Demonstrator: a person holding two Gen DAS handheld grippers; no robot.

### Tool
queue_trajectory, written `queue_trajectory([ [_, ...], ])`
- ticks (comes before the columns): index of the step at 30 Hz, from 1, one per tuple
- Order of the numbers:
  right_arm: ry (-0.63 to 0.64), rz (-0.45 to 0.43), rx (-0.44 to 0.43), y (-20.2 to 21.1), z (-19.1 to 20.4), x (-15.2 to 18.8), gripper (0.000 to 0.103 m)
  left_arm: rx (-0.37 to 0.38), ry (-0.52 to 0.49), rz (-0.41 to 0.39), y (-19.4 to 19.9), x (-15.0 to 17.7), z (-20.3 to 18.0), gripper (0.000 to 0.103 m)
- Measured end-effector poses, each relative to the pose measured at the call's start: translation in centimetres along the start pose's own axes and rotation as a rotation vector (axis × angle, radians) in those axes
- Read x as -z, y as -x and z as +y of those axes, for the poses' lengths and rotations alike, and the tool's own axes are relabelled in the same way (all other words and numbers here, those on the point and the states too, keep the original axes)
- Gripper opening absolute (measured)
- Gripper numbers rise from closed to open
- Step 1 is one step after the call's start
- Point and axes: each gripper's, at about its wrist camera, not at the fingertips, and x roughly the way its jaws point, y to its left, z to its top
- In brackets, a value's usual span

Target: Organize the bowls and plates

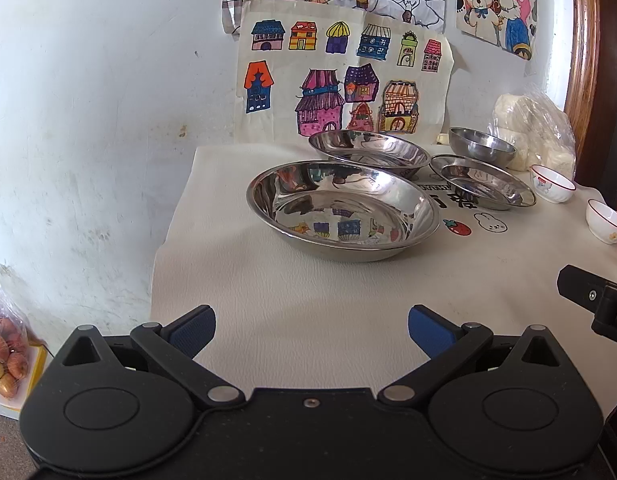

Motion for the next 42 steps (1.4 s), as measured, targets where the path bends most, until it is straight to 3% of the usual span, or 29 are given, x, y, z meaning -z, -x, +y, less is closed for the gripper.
queue_trajectory([
  [27, 0.002, 0.011, 0.002, -1.1, 0.0, 0.8, 0.103, -0.006, -0.027, -0.025, 0.8, -0.9, 0.3, 0.102],
  [34, -0.008, 0.037, -0.052, -1.6, -0.6, -0.8, 0.103, 0.002, -0.03, -0.05, 1.2, -3.3, 1.5, 0.102],
  [42, 0.051, 0.073, -0.088, -3.1, -0.2, -2.5, 0.103, 0.073, -0.053, -0.038, -1.3, -8.0, 3.2, 0.102],
])
